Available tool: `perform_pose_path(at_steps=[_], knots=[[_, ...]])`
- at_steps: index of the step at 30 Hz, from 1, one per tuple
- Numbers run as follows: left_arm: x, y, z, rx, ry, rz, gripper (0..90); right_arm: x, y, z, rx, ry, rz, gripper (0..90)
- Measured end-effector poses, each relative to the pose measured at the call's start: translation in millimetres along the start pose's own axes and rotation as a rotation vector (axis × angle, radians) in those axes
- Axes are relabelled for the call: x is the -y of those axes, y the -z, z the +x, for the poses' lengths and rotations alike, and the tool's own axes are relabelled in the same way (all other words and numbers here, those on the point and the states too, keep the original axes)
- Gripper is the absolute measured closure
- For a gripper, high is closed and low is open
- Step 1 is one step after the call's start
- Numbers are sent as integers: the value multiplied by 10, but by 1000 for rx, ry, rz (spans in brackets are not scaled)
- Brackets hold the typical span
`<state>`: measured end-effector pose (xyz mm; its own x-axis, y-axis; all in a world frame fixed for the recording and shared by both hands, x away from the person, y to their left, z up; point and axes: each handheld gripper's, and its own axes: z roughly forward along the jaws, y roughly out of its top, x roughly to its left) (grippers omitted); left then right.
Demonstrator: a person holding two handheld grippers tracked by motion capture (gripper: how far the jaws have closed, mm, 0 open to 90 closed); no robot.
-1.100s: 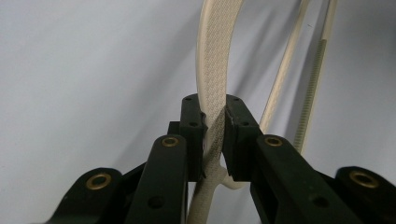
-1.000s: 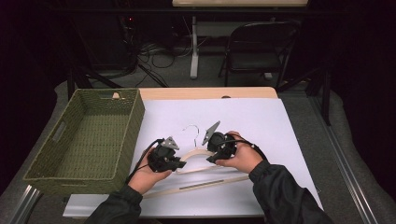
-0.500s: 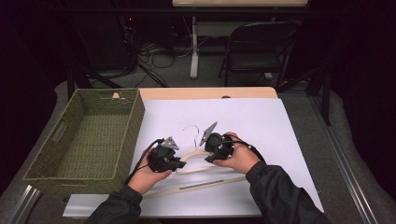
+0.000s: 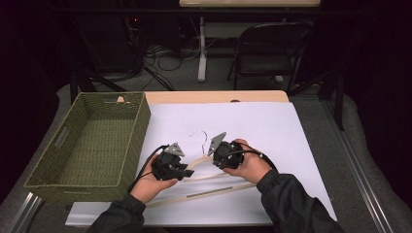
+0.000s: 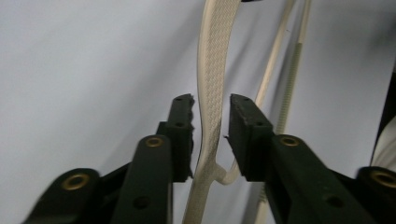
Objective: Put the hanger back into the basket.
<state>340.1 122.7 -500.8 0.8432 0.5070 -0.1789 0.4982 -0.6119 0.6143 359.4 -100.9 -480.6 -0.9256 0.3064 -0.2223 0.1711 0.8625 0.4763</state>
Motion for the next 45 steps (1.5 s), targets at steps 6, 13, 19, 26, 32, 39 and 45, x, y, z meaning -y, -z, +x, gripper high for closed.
perform_pose_path(at_steps=[6,13,19,26,32,39,45], knots=[[51,69,-16,57,-1,25,562,18,107,123,50,47,-44,758],[87,40,-81,94,-53,91,611,64,193,209,73,85,-73,764],[100,9,-110,106,-89,118,686,95,235,251,76,97,-93,767],[104,4,-89,109,-105,121,753,95,235,255,77,97,-92,767],[102,8,-78,127,-106,125,773,97,241,261,73,85,-94,768],[97,25,-102,130,-106,133,804,96,274,267,68,99,-103,772],[91,65,-138,121,-112,134,861,81,307,286,76,106,-119,767]])
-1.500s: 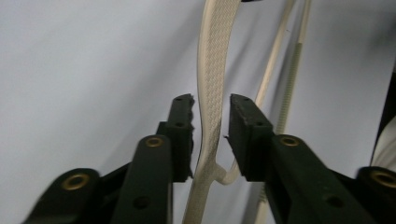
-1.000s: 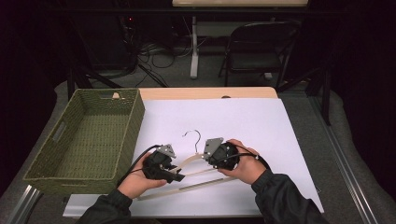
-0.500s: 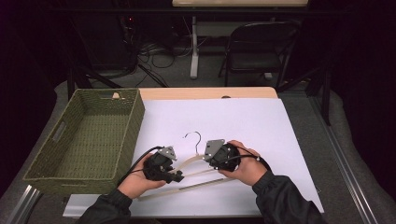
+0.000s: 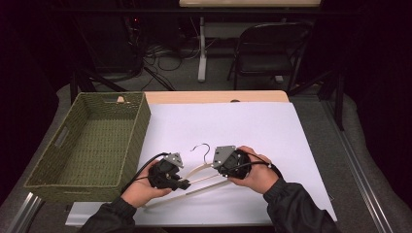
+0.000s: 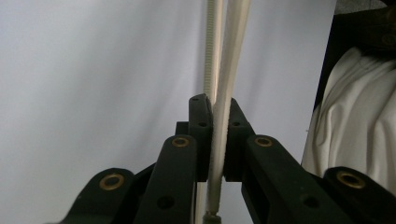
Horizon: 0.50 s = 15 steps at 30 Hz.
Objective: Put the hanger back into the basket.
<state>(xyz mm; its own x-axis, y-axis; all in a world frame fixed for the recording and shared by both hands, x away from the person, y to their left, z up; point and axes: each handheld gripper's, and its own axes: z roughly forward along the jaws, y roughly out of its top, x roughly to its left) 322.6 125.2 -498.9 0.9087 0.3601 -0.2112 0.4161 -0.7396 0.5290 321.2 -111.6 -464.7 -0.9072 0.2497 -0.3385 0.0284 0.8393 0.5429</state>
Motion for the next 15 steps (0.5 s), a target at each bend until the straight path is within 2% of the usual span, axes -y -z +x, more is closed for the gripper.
perform_pose_path(at_steps=[12,15], knots=[[3,11,-2,-10,3,-31,867,7,2,-34,9,-14,-11,761],[8,7,-2,1,-1,-41,868,10,1,-38,13,-16,-9,757]])
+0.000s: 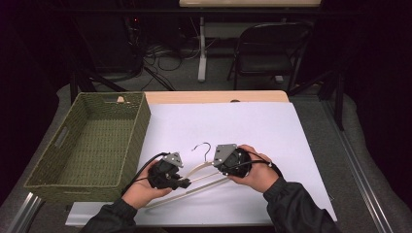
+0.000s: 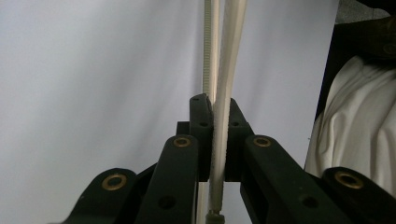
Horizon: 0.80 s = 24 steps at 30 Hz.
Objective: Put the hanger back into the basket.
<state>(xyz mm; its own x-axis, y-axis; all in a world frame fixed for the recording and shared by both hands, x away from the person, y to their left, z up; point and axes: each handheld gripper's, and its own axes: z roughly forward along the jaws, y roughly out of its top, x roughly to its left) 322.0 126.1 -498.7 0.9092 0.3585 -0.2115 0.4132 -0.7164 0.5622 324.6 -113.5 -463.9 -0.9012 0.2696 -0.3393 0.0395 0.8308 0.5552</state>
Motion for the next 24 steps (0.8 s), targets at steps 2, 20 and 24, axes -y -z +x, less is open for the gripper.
perform_pose_path(at_steps=[2,20,24], knots=[[3,6,-13,-5,-3,-7,869,0,2,-3,1,-1,1,755],[106,132,1,-50,60,-111,872,109,320,-100,31,-147,-78,428],[111,160,-15,-70,74,-124,872,160,395,-93,41,-167,-96,429]])
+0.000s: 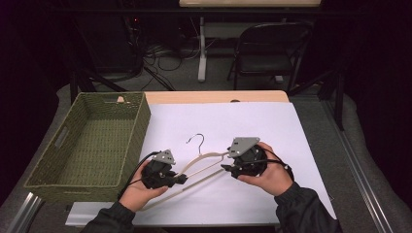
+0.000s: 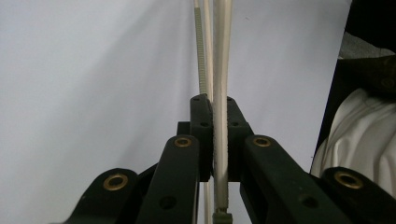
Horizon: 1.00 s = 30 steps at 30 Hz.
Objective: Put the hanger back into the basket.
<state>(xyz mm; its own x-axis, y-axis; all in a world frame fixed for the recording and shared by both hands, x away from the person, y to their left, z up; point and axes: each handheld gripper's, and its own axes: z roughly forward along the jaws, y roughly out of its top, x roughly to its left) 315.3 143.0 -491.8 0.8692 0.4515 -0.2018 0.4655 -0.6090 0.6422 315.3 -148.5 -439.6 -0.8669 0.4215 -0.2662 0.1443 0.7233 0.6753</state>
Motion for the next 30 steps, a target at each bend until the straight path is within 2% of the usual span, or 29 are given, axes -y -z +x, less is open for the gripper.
perform_pose_path(at_steps=[4,8,9,10,14,15,16,20,21,22,24,25,27,28,29,30], knots=[[-11,97,-38,-9,23,-26,871,89,92,-21,10,-18,-10,428],[-43,275,-89,-39,36,-44,871,182,166,-27,23,-47,-24,430],[-55,352,-102,-51,38,-48,871,202,200,-31,21,-50,-15,430],[-63,419,-108,-58,41,-54,872,232,218,-27,29,-59,-34,430],[-100,710,-141,-87,57,-83,871,302,288,-20,45,-81,-39,430],[-123,887,-158,-106,63,-97,871,341,300,-27,49,-97,-57,431],[-123,887,-158,-106,63,-97,871,354,308,-32,45,-105,-51,431],[-155,1286,-149,-163,57,-119,871,409,294,-54,46,-127,-44,433],[-149,1500,-83,-191,57,-133,872,437,268,-62,55,-131,-35,434],[-149,1500,-83,-191,57,-133,871,437,268,-62,55,-131,-35,434],[-127,1695,8,-219,61,-144,871,474,232,-75,51,-149,-30,435],[-89,1890,137,-265,70,-138,871,506,198,-84,48,-161,-26,436],[-72,1949,186,-278,71,-136,871,523,182,-90,46,-165,-25,436],[-13,2090,322,-323,90,-138,871,551,154,-94,41,-177,-22,437],[22,2157,400,-333,101,-140,871,568,136,-99,41,-181,-22,437],[22,2157,400,-333,101,-140,871,568,136,-99,41,-181,-22,437]])
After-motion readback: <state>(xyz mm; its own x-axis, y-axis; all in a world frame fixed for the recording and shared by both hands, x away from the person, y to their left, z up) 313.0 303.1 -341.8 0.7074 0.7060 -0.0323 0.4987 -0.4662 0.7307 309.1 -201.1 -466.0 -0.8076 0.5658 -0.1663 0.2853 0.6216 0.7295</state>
